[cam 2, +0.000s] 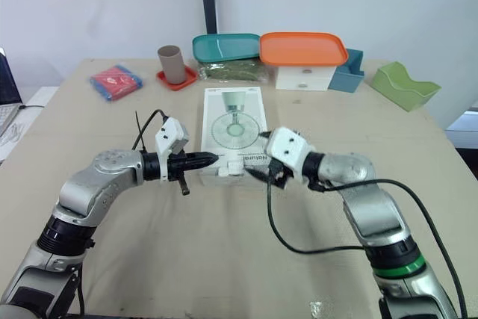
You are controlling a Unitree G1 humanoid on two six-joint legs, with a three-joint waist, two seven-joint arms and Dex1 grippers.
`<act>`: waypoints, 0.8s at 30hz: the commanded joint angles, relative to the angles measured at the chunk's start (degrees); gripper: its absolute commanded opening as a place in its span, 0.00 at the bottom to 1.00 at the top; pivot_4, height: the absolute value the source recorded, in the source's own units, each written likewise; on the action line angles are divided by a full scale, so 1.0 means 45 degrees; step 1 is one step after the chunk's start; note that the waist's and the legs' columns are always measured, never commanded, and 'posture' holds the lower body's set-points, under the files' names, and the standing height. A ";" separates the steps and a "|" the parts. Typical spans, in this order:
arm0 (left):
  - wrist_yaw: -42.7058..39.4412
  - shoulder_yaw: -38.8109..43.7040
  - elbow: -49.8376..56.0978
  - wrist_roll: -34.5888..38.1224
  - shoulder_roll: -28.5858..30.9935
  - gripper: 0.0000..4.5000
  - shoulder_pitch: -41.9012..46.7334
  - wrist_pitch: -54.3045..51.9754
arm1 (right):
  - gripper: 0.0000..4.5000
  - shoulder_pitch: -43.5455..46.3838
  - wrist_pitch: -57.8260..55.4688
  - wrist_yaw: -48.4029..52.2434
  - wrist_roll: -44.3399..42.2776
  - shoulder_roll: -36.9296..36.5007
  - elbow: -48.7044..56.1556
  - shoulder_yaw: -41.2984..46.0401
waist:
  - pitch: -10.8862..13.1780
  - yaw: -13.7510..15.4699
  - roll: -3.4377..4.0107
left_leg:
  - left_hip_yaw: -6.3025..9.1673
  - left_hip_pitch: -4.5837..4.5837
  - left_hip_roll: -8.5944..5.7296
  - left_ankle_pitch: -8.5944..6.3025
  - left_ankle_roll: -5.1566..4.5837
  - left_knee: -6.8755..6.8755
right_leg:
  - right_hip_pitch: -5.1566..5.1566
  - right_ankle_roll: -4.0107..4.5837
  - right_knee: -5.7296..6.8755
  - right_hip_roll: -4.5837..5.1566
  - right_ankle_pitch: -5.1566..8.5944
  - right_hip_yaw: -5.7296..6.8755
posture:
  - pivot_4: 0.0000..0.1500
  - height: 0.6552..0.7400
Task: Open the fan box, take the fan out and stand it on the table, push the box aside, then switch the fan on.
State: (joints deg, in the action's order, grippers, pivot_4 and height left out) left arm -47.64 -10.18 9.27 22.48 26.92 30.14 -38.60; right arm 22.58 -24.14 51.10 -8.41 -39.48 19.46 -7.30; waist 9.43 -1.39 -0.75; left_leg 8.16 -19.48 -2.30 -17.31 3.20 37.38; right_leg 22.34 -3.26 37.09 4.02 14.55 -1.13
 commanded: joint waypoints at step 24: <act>-0.0021 -0.0277 -0.0610 -0.0305 -0.0004 0.00 -0.0004 -0.0047 | 1.00 -0.2454 -0.1508 0.1848 -0.0704 -0.2231 0.2491 -0.1023 | -0.0001 0.0016 -0.0001 | 0.0003 0.0001 -0.0001 0.0004 0.0008 0.0004 | -0.0009 -0.0024 -0.0004 0.0000 0.0004 0.0004 | 1.00 1.00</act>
State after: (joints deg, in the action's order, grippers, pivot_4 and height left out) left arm -47.89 -10.36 8.02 22.42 26.56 30.75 -37.96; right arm 11.58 -31.31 58.75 -11.51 -47.78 29.34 -12.20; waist 9.42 -1.32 -0.76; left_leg 8.18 -19.47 -2.30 -17.29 3.24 37.40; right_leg 22.30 -3.36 37.07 4.02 14.57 -1.11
